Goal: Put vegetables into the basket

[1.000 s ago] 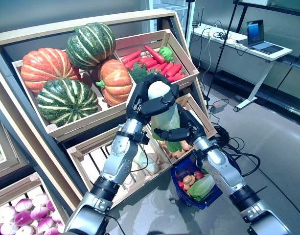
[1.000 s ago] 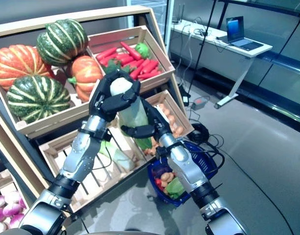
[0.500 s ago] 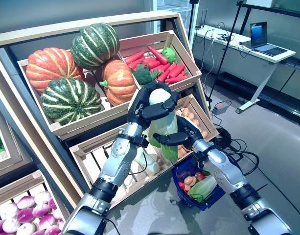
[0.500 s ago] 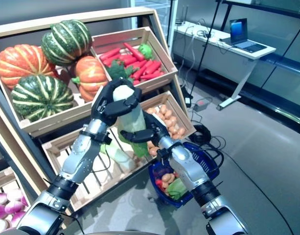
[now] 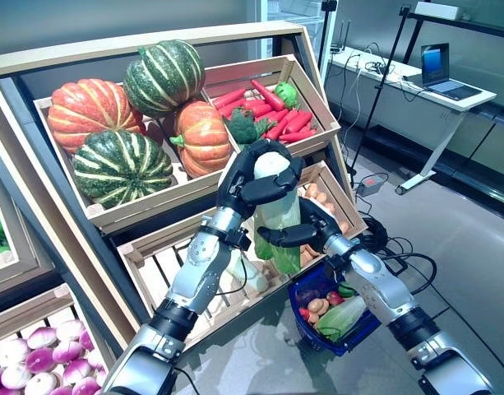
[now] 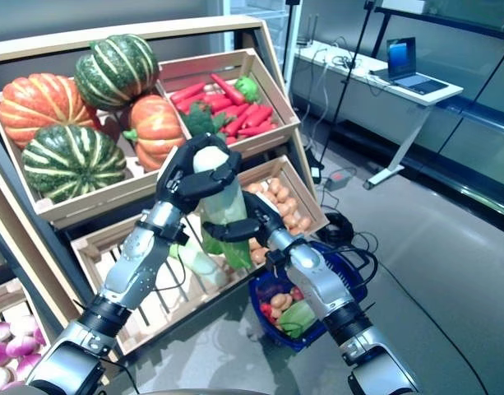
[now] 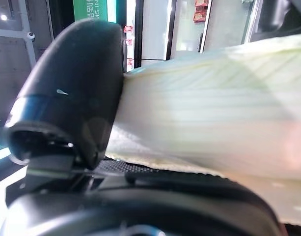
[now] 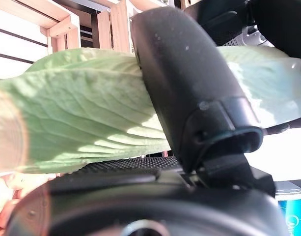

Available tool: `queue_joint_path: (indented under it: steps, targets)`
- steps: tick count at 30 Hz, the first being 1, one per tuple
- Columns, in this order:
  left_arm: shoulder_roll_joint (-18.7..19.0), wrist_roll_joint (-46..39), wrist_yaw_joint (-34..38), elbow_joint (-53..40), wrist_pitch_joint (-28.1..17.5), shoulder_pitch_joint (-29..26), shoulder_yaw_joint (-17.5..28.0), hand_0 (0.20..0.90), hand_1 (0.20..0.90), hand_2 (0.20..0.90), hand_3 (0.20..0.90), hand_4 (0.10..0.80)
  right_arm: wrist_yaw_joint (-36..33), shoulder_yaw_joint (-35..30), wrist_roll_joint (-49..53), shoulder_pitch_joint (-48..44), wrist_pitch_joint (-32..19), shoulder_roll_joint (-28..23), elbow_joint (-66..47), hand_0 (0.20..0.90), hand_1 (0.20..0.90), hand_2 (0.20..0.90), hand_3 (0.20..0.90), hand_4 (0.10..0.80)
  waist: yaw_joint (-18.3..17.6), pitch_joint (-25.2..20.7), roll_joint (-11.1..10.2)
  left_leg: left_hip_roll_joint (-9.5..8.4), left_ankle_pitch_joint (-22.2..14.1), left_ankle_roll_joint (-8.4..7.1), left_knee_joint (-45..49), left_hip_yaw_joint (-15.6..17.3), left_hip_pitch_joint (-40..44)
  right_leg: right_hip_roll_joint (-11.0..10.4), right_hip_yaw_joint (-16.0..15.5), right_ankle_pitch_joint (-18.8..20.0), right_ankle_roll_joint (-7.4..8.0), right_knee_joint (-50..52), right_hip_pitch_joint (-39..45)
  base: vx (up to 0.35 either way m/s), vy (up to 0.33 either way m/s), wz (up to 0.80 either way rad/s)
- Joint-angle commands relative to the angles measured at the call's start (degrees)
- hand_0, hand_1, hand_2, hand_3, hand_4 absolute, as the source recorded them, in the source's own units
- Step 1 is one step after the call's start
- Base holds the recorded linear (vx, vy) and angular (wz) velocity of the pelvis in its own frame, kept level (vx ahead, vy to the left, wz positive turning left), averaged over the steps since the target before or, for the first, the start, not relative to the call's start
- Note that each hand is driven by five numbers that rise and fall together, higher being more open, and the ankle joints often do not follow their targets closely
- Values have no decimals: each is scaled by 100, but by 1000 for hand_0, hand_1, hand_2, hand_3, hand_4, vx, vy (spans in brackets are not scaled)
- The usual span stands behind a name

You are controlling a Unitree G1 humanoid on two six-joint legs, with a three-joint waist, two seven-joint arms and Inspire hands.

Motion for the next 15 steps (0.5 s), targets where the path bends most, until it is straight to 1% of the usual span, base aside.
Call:
queue_joint_path:
  steps: [1,7,12,15]
  targets:
    - [-227,-337,-436,-37,-241,-573,-118,900,900,900,900,800,-64,-633,789,-998,-575,655,-156,300,300,300,300,400,-29,-346,-144,-28,-226,67,6,-54,-91,-324,-31,171,-113,7,-48,0,0,0]
    - [-56,-143,-404,3,-271,-327,81,900,900,900,900,800,-152,-906,627,-713,-549,391,-71,300,300,300,300,400,-39,-334,-145,-4,-214,57,6,-9,-94,-320,-21,189,-99,7,-66,0,0,0]
    - [217,-42,-533,136,-330,-17,422,900,900,900,900,800,-173,-1246,530,-222,-539,70,96,300,300,300,300,400,-61,-312,-153,15,-201,52,6,31,-87,-313,-15,207,-95,7,-77,0,0,0]
    - [451,-21,-593,250,-396,245,742,900,900,900,900,800,-217,-1595,458,254,-652,-238,331,300,300,300,300,400,-93,-280,-152,31,-201,52,6,71,-81,-309,0,206,-92,7,-86,0,0,0]
